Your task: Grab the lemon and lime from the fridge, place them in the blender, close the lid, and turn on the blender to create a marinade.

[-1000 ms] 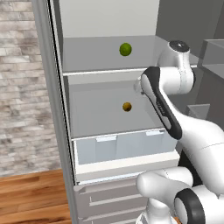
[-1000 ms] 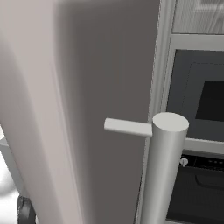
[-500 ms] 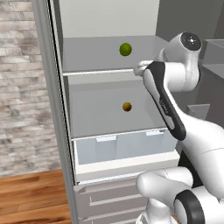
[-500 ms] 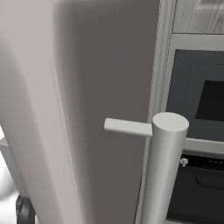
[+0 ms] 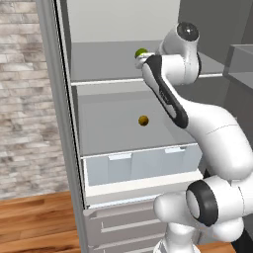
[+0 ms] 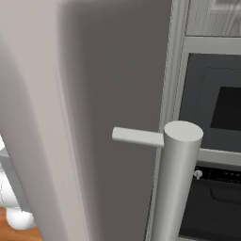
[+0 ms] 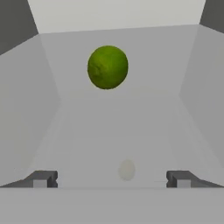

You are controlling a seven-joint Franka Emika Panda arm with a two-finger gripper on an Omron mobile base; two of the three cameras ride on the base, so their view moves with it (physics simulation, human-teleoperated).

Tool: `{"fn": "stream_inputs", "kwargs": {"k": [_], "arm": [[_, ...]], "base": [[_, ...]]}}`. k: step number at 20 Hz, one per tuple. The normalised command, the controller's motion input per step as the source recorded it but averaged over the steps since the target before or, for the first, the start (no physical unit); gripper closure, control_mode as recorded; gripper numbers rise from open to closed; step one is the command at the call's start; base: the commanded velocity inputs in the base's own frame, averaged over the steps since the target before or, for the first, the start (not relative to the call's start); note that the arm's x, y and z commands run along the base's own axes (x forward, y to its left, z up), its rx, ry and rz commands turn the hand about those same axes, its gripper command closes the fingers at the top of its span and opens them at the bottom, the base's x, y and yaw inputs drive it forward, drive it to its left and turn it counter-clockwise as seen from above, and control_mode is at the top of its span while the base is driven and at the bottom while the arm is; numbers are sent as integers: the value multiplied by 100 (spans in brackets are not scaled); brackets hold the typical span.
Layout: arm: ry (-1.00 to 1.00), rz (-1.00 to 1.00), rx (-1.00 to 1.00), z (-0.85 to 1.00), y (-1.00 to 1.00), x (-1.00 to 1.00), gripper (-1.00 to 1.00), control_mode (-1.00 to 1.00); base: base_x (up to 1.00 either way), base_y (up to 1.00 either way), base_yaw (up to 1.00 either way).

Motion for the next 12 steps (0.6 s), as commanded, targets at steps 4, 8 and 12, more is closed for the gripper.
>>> {"fn": "stream_inputs", "kwargs": {"k": [4,8,12], "arm": [[4,-2,0,0,7,79,-100,-100],[6,0,0,0,0,86,-100,-100],[9,0,0,0,0,87,-100,-100]], "base": [[0,0,0],[0,0,0],[0,0,0]]}}
